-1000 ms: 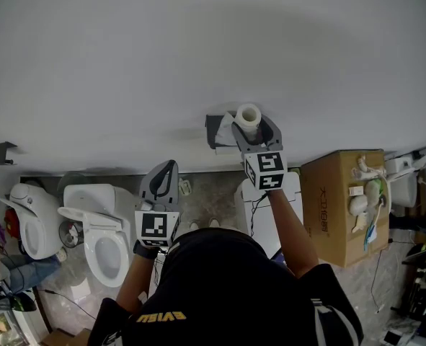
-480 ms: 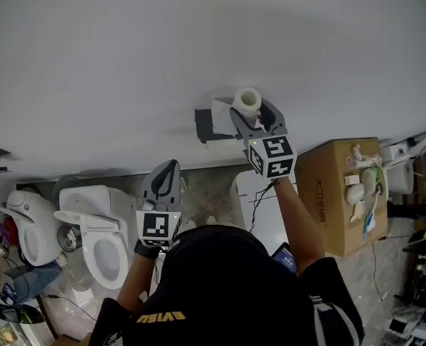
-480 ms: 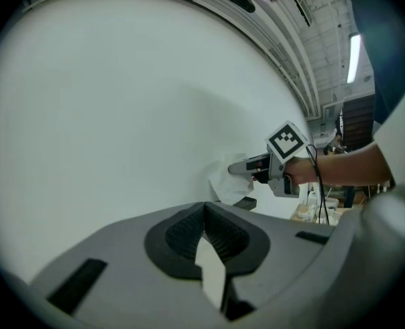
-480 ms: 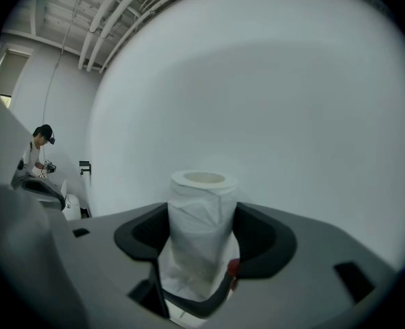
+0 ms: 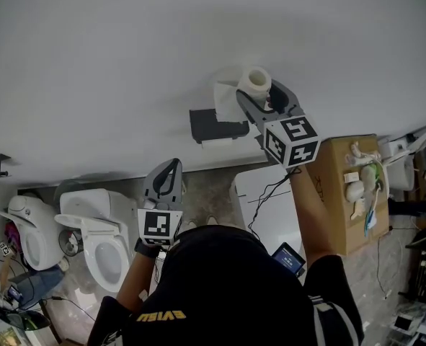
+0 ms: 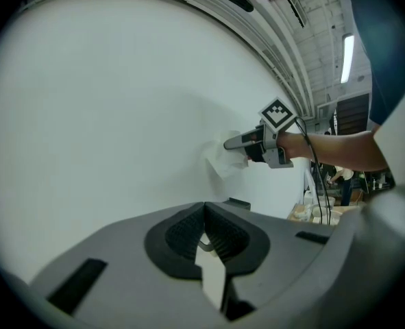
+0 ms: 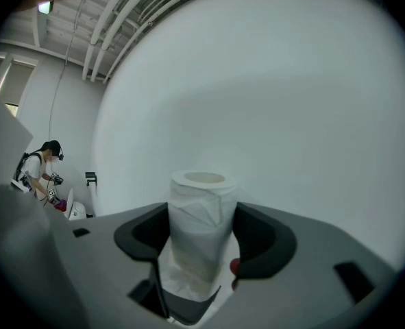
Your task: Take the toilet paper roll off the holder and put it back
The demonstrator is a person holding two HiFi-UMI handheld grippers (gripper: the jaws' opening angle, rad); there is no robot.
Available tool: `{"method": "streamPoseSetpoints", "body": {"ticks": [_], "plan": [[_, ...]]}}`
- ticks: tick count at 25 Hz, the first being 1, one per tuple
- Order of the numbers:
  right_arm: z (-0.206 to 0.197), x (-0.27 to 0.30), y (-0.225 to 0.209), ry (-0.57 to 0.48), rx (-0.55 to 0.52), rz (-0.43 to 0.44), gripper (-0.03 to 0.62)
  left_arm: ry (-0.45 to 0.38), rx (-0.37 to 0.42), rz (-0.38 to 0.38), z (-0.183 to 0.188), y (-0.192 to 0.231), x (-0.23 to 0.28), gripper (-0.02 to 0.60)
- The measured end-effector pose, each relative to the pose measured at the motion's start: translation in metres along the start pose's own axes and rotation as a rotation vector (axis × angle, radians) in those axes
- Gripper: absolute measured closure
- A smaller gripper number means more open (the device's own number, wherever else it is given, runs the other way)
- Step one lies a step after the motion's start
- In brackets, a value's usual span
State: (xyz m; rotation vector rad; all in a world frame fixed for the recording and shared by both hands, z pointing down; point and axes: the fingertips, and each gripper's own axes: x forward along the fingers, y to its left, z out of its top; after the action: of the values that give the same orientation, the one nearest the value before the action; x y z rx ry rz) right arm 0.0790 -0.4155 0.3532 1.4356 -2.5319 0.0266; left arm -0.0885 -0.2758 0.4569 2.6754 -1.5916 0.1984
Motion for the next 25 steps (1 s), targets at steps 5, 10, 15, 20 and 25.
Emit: {"method": "streamPoseSetpoints", "body": {"ticks": [5, 10, 15, 20, 25], "plan": [[0.024, -0.005, -0.003, -0.02, 0.005, 0.021, 0.318, -0.006, 0.003, 0.007, 0.003, -0.001, -0.001, 0.571], [0.049, -0.014, 0.002, -0.058, 0.059, 0.056, 0.316, -0.006, 0.014, 0.004, 0.004, -0.006, -0.004, 0.571], [0.076, -0.018, 0.002, -0.08, 0.083, 0.1, 0.318, -0.003, 0.023, -0.003, 0.003, -0.008, -0.004, 0.571], [0.1, -0.022, -0.005, -0.081, 0.108, 0.147, 0.316, -0.008, 0.006, 0.003, 0.006, -0.01, -0.003, 0.571], [0.124, -0.027, -0.007, -0.106, 0.117, 0.174, 0.316, -0.003, 0.031, -0.001, 0.007, -0.011, -0.004, 0.571]]}}
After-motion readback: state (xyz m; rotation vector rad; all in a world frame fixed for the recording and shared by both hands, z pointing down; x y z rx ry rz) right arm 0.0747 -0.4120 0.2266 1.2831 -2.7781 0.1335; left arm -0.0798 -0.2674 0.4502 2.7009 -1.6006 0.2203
